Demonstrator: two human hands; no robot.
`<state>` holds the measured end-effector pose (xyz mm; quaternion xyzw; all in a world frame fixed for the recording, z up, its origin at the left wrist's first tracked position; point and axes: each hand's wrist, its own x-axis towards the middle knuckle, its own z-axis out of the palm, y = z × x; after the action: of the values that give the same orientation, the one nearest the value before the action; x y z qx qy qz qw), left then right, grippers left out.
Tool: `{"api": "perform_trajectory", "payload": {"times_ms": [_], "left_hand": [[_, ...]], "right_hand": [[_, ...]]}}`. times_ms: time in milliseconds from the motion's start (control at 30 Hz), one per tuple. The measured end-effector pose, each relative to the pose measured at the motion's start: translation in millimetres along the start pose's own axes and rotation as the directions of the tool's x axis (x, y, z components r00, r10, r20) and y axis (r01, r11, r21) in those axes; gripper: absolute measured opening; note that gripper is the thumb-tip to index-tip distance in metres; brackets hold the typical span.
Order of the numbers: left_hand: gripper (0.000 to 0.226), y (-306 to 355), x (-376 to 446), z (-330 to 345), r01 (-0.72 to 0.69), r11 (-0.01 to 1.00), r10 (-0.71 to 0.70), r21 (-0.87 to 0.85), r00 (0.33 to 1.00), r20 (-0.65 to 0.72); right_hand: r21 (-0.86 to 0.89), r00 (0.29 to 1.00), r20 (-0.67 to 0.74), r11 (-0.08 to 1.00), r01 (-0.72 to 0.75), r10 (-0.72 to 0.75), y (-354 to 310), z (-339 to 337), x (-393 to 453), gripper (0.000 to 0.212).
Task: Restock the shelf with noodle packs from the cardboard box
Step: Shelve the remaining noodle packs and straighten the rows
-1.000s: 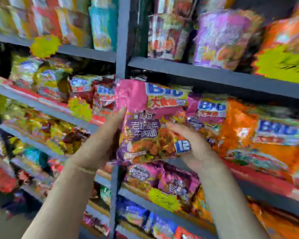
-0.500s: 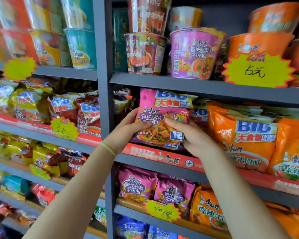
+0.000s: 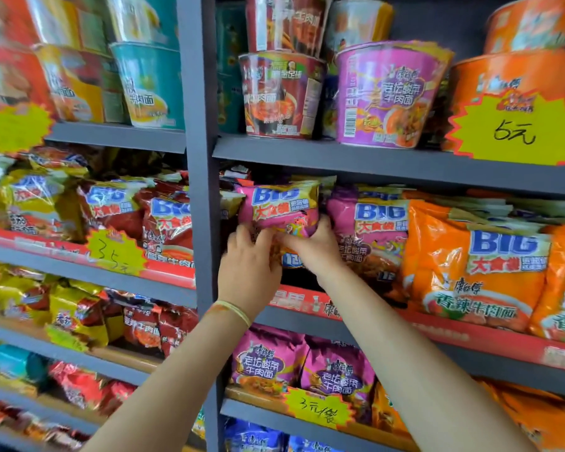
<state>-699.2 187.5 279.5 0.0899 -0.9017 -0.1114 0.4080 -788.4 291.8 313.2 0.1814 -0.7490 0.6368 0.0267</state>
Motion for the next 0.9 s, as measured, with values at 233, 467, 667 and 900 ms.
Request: {"api": "perform_trajectory", "payload": {"times_ms": [233,467,667,900], "left_hand": [[0.048,2,12,20,0.079,0.992,-0.063,-0.102,0.987,0.145],[0.080,8,30,26,0.030,0.995,0.000,-0.096,0.957,0.292],[0.115,14,51,34,0.030,0.988,-0.076,0.151,0.949,0.307],[0.119,14,70,48,-0.080,0.952,-0.031,0.295,0.936,0.352]], "right_hand": [[-0.423,0.998,0.047,0.905,0.047,-0.030,2,-5,9,0.086],[-0.884,0.949,0.017,0.439,0.161,-0.315,-21,-34,-6,0.042],[-0.979,0.985,-0.059,0.204,-0.025,-0.162,-18,-61,-2,0.079],[-0.991,0.980,-0.086,0.116,-0.065,-0.179,10,-66,3,0.114]]}}
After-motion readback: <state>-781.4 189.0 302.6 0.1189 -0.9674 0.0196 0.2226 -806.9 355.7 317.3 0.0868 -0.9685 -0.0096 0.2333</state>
